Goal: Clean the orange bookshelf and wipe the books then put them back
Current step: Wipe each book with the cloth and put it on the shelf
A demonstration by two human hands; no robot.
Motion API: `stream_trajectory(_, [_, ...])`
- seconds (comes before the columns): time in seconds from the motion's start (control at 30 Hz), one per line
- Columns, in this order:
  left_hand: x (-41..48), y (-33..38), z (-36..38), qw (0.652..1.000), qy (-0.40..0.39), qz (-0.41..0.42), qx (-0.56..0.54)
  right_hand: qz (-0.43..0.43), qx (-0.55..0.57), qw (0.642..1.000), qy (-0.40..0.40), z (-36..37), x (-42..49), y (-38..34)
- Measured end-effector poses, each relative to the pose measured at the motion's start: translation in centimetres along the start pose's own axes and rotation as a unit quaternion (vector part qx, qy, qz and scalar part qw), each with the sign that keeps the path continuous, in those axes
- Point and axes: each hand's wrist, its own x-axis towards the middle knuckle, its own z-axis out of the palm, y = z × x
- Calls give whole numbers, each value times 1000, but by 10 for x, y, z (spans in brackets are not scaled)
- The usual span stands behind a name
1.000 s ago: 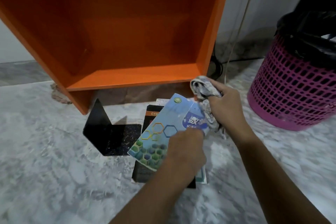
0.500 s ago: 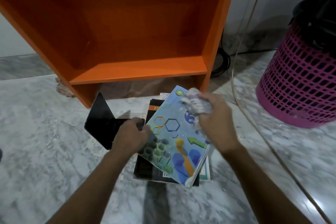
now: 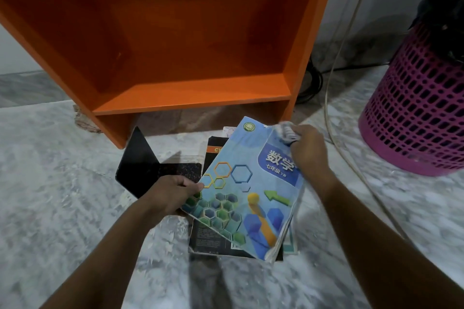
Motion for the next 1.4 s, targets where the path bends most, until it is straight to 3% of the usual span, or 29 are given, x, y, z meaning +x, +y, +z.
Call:
stream_trajectory(0.07, [1, 2, -1, 1000, -9, -3, 5, -8, 16, 999, 39, -12, 6, -1])
stream_trajectory(0.17, [0, 5, -1, 1000, -21, -13, -1, -98, 122, 986, 56, -9, -12, -38])
stream_trajectory(0.27, [-1, 7, -1, 999, -32, -19, 2, -243, -16, 969, -49, 17, -43, -81])
stream_trajectory(0.37, [-4, 7, 0, 999, -31, -19, 3, -315, -151, 922, -166, 44, -59, -94])
stream_trajectory(0.47, [-5, 9, 1, 999, -27, -20, 6, -252, -133, 953, -101, 50, -32, -64])
stream_trajectory(0.57, [-7, 11, 3, 1000, -20, -18, 11, -77, -32, 996, -22, 32, 7, -12])
stream_trajectory(0.63, [-8, 11, 3, 1000, -15, -18, 16, 32, 20, 999, 7, 12, 15, 18])
stream_trajectory(0.7, [-8, 11, 3, 1000, -16, -20, 18, 78, 54, 994, 53, -4, 6, 31])
stream_trajectory(0.83, [-6, 11, 2, 999, -24, -21, 18, -13, 27, 990, 139, -20, -27, 3])
stream_trajectory(0.93, [-6, 10, 1, 999, -29, -15, 25, -145, 81, 986, 34, 1, -67, -38])
stream_trajectory(1.03, [-6, 10, 1, 999, -27, -9, 29, -281, -27, 956, -76, 36, -96, -45])
stream_trajectory(1.1, [-6, 11, 1, 999, -22, -3, 37, -261, -40, 963, -43, 42, -84, -31])
stream_trajectory(1.2, [-9, 13, 1, 999, -17, 3, 44, -105, -46, 993, 28, 30, -38, -4])
stream_trajectory(1.3, [-12, 16, 0, 998, -28, -1, 52, 35, -15, 996, 76, 3, -19, 7])
stream_trajectory(1.4, [-14, 21, -4, 996, -58, -16, 61, -47, 113, 992, 31, -1, -63, -26])
